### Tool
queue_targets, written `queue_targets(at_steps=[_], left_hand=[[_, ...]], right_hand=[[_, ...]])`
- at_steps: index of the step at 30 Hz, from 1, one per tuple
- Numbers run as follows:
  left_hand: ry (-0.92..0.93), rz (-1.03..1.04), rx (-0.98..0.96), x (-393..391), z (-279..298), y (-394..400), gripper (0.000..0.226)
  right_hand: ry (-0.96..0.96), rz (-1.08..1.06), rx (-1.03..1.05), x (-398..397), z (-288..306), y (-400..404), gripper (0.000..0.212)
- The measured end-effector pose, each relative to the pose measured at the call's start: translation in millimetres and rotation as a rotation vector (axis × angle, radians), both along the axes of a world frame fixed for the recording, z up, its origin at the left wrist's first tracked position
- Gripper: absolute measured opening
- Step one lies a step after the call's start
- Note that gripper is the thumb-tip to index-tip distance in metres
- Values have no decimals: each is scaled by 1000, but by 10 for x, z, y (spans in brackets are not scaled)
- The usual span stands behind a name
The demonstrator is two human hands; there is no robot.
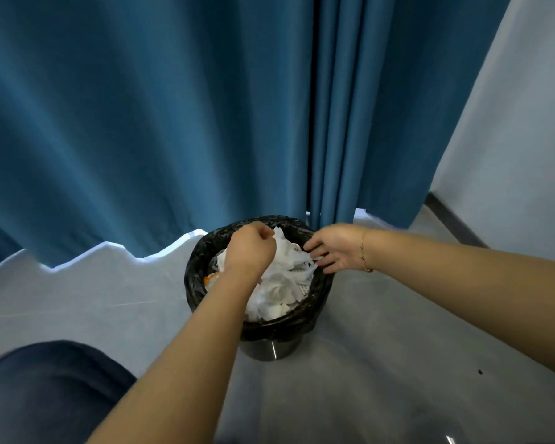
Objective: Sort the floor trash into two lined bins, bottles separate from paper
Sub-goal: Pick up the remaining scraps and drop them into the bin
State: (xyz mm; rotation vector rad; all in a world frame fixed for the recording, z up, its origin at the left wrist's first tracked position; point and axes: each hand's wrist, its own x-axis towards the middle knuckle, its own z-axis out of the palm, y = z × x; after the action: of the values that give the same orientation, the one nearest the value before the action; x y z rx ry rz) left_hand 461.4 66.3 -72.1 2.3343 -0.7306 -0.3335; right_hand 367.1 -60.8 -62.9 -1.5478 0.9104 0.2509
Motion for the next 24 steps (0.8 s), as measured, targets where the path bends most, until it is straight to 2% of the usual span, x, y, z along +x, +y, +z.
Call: queue_targets(at_steps=[2, 4, 6, 8, 11, 14, 19, 22, 24], left_hand=[[-119, -98, 148, 92, 23, -46, 29], [-238, -160, 274, 233, 87, -118, 28], [-272, -136, 272, 412, 173, -246, 29], [-245, -135, 245, 509, 179, -383, 27], [-204, -240, 237, 576, 3, -526, 21], [-182, -246, 175, 661, -128, -633, 23], [-126, -153, 38, 702, -32, -890, 26], [-17, 9, -100, 604, 123, -861, 27], [71, 3, -115, 421, 204, -840, 28]], right_hand=[[-11, 31, -193, -42, -22, -48, 33], [-15, 125, -572, -56, -115, -169, 31], [-42, 201, -864, -30, -216, -296, 29], [-97, 189, -945, 23, -305, -407, 27], [-224, 106, -941, 186, -422, -518, 26], [-325, 90, -899, 317, -526, -610, 25], [-216, 57, -788, 396, -497, -820, 30], [-70, 86, -719, 139, -328, -675, 50], [-45, 57, -644, -34, -120, -574, 45]])
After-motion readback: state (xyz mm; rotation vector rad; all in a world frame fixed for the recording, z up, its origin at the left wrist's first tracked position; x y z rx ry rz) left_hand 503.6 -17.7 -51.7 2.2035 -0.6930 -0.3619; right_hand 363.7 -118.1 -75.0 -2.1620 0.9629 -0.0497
